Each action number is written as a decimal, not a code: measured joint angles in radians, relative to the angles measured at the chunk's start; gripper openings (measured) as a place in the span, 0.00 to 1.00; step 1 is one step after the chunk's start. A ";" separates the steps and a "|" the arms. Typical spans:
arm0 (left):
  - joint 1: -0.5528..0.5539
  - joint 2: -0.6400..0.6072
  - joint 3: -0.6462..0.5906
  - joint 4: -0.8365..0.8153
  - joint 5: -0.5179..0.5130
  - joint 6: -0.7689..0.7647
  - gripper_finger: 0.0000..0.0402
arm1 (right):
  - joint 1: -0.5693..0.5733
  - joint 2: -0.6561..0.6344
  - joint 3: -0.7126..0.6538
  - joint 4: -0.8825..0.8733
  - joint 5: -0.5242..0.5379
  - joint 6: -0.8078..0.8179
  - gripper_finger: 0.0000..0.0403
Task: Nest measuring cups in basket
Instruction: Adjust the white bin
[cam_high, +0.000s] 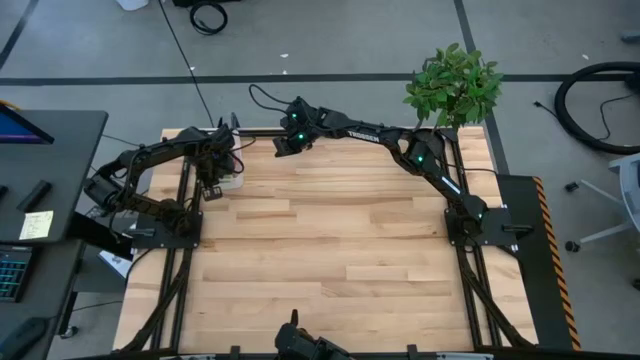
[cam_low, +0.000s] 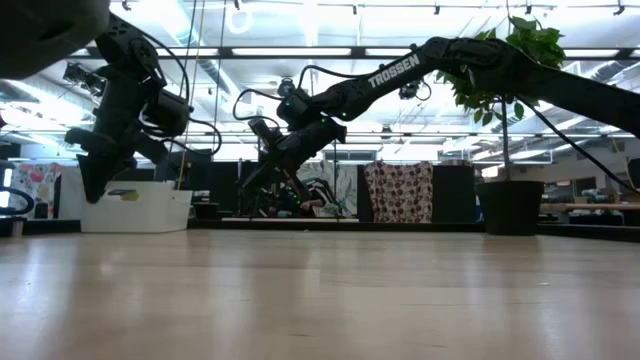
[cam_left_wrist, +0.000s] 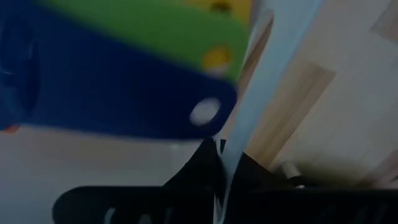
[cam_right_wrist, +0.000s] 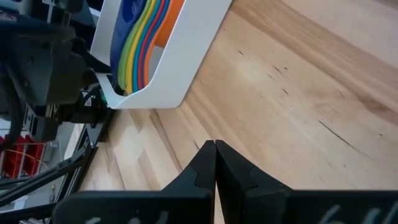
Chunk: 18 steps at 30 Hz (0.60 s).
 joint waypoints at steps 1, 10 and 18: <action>0.012 0.000 0.000 -0.002 -0.002 0.016 0.02 | 0.000 0.000 0.000 0.000 0.000 0.000 0.02; 0.039 0.001 -0.002 0.009 -0.010 0.081 0.06 | 0.000 0.000 0.000 0.002 0.000 0.000 0.02; 0.038 0.003 -0.005 0.014 -0.041 0.074 0.17 | 0.000 0.000 0.000 0.016 -0.004 0.000 0.02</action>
